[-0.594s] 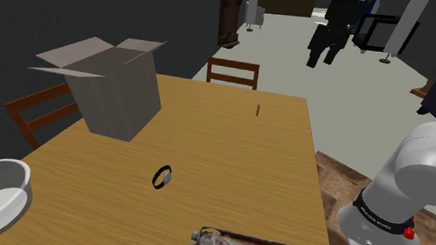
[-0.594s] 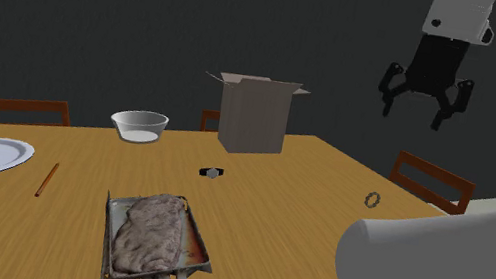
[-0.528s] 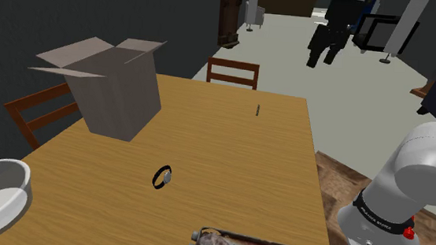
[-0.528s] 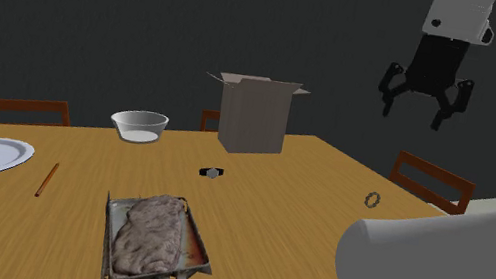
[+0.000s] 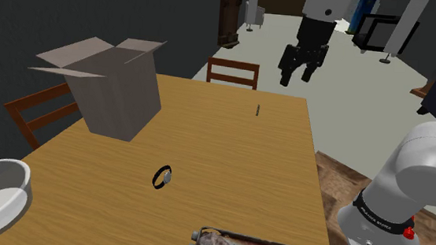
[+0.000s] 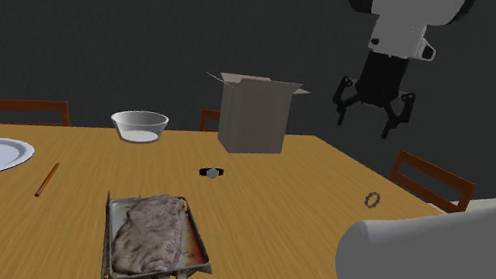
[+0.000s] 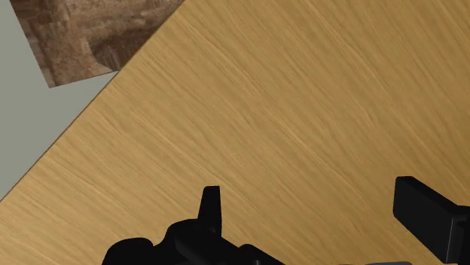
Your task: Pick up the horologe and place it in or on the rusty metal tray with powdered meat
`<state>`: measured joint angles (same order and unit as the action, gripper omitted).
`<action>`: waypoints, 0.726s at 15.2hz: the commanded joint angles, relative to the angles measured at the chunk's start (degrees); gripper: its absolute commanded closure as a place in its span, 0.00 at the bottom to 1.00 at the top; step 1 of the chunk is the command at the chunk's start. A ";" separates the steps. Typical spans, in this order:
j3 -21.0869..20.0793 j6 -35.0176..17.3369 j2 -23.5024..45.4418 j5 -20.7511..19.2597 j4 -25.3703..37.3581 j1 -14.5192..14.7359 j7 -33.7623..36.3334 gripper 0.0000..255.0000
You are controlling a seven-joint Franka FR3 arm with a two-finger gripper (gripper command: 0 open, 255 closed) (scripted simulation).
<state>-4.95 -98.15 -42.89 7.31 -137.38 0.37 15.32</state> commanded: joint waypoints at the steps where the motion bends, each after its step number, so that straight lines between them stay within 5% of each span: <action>1: -2.72 -2.23 1.13 1.52 -0.89 0.51 3.58 0.00; 11: -15.95 -14.24 14.34 5.62 1.39 1.41 20.43 0.00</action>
<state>-19.74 -111.29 -30.34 12.89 -136.81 1.93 34.00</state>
